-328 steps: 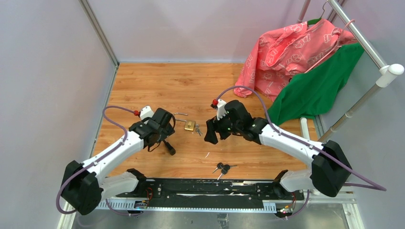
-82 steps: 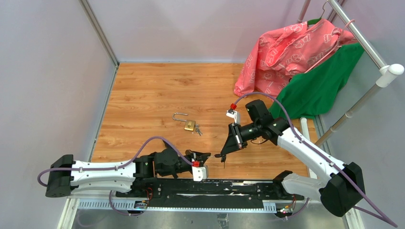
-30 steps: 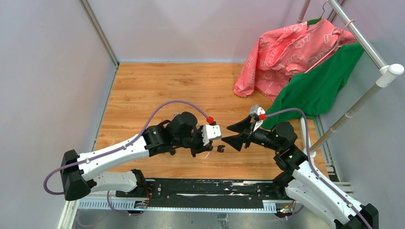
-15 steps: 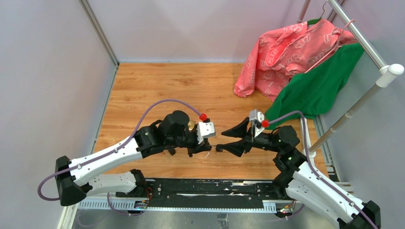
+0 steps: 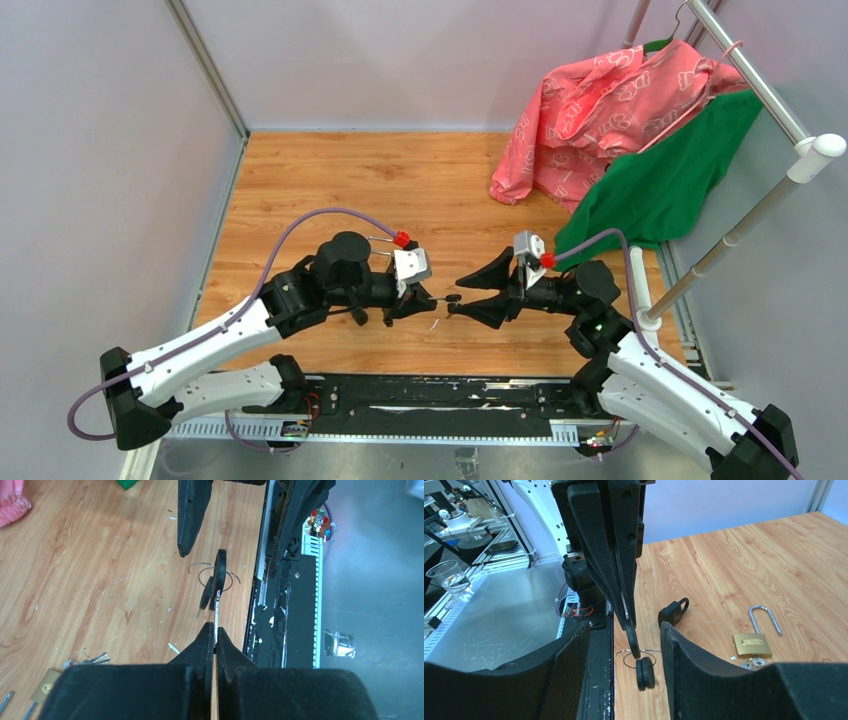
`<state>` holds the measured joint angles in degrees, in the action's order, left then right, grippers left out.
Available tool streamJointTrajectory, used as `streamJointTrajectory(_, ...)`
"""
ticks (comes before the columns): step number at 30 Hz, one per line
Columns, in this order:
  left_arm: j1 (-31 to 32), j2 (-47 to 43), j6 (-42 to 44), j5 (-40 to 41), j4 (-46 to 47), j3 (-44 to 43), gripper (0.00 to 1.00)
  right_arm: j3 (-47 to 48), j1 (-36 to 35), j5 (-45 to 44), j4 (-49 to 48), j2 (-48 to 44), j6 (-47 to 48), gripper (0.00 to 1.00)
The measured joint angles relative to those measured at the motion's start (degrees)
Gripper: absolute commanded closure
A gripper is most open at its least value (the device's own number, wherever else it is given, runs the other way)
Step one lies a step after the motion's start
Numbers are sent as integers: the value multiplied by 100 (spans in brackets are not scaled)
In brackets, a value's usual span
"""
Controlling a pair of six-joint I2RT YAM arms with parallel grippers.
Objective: Unlock with the key
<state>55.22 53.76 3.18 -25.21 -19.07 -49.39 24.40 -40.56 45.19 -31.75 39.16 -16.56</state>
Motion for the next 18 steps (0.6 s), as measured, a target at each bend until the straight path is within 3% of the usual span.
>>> streamJointTrajectory(18,-83,-444,-155,-297,332,208,100,240,-125,315,-205,426,282,56)
